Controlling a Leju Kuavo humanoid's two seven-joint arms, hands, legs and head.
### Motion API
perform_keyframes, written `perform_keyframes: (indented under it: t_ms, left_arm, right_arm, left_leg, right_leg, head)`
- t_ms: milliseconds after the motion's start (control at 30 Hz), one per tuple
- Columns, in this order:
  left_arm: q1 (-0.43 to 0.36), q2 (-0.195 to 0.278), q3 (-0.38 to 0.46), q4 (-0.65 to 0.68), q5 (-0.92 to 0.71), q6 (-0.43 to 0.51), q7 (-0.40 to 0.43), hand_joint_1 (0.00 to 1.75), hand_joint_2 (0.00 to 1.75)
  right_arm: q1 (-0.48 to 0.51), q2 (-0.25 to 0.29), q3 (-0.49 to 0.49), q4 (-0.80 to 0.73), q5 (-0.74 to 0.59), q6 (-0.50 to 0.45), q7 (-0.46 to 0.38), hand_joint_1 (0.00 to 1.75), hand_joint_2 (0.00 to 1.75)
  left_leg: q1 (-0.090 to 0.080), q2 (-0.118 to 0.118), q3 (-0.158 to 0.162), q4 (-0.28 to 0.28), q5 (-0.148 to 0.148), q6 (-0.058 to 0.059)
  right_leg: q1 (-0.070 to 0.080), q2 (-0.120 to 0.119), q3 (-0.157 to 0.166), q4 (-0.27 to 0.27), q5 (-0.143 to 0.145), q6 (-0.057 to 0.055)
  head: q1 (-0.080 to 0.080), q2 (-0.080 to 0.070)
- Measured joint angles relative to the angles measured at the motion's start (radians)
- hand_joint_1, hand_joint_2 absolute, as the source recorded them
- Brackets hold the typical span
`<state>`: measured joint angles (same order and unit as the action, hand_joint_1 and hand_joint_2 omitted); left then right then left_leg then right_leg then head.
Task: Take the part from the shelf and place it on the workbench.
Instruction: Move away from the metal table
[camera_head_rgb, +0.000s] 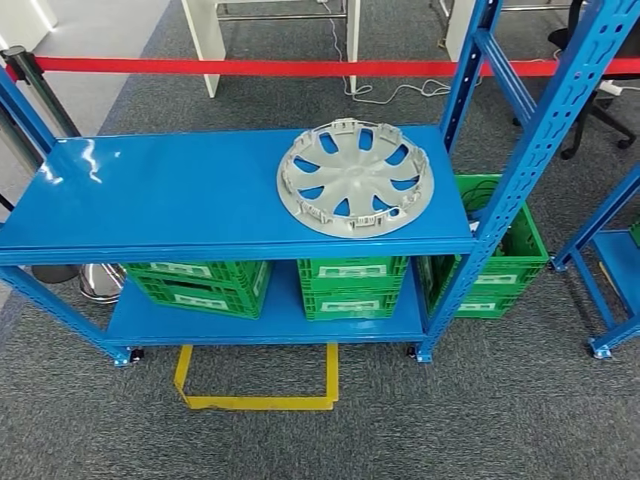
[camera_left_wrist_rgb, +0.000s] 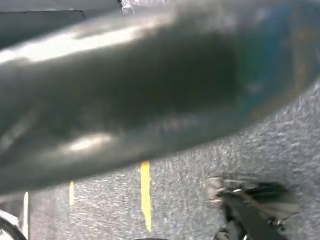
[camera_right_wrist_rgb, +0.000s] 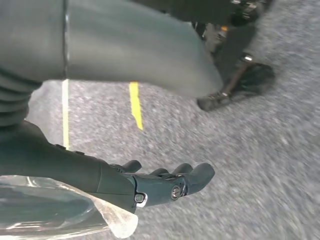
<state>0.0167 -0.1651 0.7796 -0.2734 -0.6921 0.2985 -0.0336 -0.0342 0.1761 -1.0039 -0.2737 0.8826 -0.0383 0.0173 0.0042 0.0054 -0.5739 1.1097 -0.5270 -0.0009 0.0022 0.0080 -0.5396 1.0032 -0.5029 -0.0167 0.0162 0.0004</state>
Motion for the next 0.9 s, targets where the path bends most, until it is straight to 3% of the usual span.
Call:
perform_keyframes:
  t_ms: [67,200,267,333,367,400,433,500,567,667,733,833,867,900]
  left_arm:
    - [0.012,0.007,-0.033,0.000,0.032,-0.013,0.000,0.00,1.75]
    - [0.032,0.020,-0.104,0.000,0.097,-0.041,0.001,0.00,1.75]
    - [0.033,0.028,-0.139,-0.001,0.128,-0.054,0.002,0.00,1.75]
    - [0.032,0.037,-0.173,-0.008,0.160,-0.068,0.002,0.00,1.75]
    - [0.031,0.040,-0.190,-0.013,0.175,-0.075,0.003,0.00,1.75]
    - [0.029,0.043,-0.207,-0.020,0.189,-0.081,0.003,0.00,1.75]
    - [0.026,0.046,-0.223,-0.028,0.204,-0.087,0.003,0.00,1.75]
    - [0.018,0.052,-0.255,-0.048,0.232,-0.100,0.005,0.00,1.75]
    - [0.012,0.060,-0.286,-0.065,0.261,-0.112,0.007,0.00,1.75]
    - [0.011,0.073,-0.334,-0.082,0.307,-0.130,0.012,0.00,1.75]
    - [0.018,0.079,-0.367,-0.087,0.338,-0.144,0.015,0.00,1.75]
    - [0.046,0.086,-0.414,-0.086,0.382,-0.163,0.017,0.00,1.75]
    - [0.059,0.088,-0.428,-0.084,0.397,-0.169,0.018,0.00,1.75]
    - [0.074,0.091,-0.443,-0.079,0.412,-0.176,0.018,0.00,1.75]
  right_arm:
    - [-0.001,-0.007,0.044,-0.015,-0.041,0.001,-0.001,0.00,0.00]
    - [0.009,-0.024,0.136,-0.035,-0.124,0.003,-0.002,0.00,0.00]
    - [0.020,-0.033,0.180,-0.039,-0.164,0.006,-0.003,0.00,0.00]
    - [0.036,-0.038,0.223,-0.039,-0.205,0.008,-0.003,0.00,0.00]
    - [0.047,-0.041,0.244,-0.038,-0.224,0.010,-0.003,0.00,0.00]
    - [0.059,-0.043,0.265,-0.037,-0.243,0.011,-0.003,0.00,0.00]
    - [0.071,-0.047,0.285,-0.035,-0.262,0.012,-0.003,0.00,0.00]
    - [0.092,-0.054,0.325,-0.031,-0.299,0.014,-0.003,0.00,0.00]
    - [0.106,-0.059,0.365,-0.026,-0.335,0.016,-0.004,0.00,0.00]
    - [0.126,-0.067,0.430,-0.024,-0.394,0.018,-0.005,0.00,0.00]
    - [0.133,-0.075,0.472,-0.026,-0.433,0.018,-0.006,0.00,0.00]
    - [0.127,-0.085,0.534,-0.043,-0.489,0.018,-0.008,0.00,0.00]
    - [0.123,-0.089,0.554,-0.053,-0.507,0.019,-0.009,0.00,0.00]
    - [0.118,-0.091,0.575,-0.066,-0.525,0.020,-0.009,0.00,0.00]
  left_leg:
    - [-0.006,-0.003,0.039,-0.093,0.029,0.009]
    - [-0.005,0.000,0.044,-0.118,0.038,0.023]
    - [-0.001,0.003,0.043,-0.126,0.044,0.031]
    - [-0.001,0.005,0.040,-0.126,0.044,0.033]
    - [-0.002,0.007,0.040,-0.125,0.044,0.033]
    - [-0.001,0.008,0.040,-0.125,0.044,0.033]
    - [-0.001,0.008,0.041,-0.124,0.043,0.032]
    - [0.000,0.007,0.043,-0.120,0.040,0.025]
    - [-0.003,0.008,0.042,-0.115,0.036,0.013]
    - [-0.003,0.009,0.042,-0.112,0.035,-0.002]
    - [-0.001,0.007,0.031,-0.079,0.009,-0.011]
    - [0.001,0.003,-0.047,0.107,-0.091,-0.021]
    - [0.001,0.003,-0.071,0.161,-0.109,-0.022]
    - [0.001,0.002,-0.081,0.184,-0.108,-0.021]
  right_leg:
    - [0.002,0.001,-0.003,0.001,-0.001,0.006]
    - [-0.001,0.001,-0.014,0.012,-0.010,0.027]
    - [-0.004,0.000,-0.053,0.091,-0.061,0.036]
    - [-0.007,-0.001,-0.116,0.226,-0.124,0.043]
    - [-0.009,-0.001,-0.137,0.272,-0.136,0.047]
    - [-0.010,-0.002,-0.140,0.280,-0.129,0.049]
    - [-0.013,-0.003,-0.122,0.246,-0.102,0.051]
    - [-0.016,-0.008,-0.049,0.105,-0.038,0.053]
    - [-0.015,-0.009,0.001,0.012,-0.013,0.045]
    - [-0.013,-0.007,0.009,0.001,-0.013,0.026]
    - [-0.015,-0.009,0.010,-0.002,-0.010,0.015]
    - [-0.014,-0.010,0.010,-0.003,-0.010,0.003]
    - [-0.013,-0.010,0.010,-0.003,-0.010,0.002]
    - [-0.012,-0.010,0.010,-0.003,-0.010,0.002]
  head:
    - [0.001,0.000]
    - [0.002,0.000]
    - [0.005,0.000]
    - [0.007,0.000]
    - [0.006,0.000]
    - [0.006,0.000]
    - [0.007,0.000]
    - [0.007,0.000]
    - [0.006,0.000]
    - [0.004,0.000]
    - [0.003,0.000]
    - [-0.001,0.000]
    - [-0.001,0.000]
    - [-0.001,0.000]
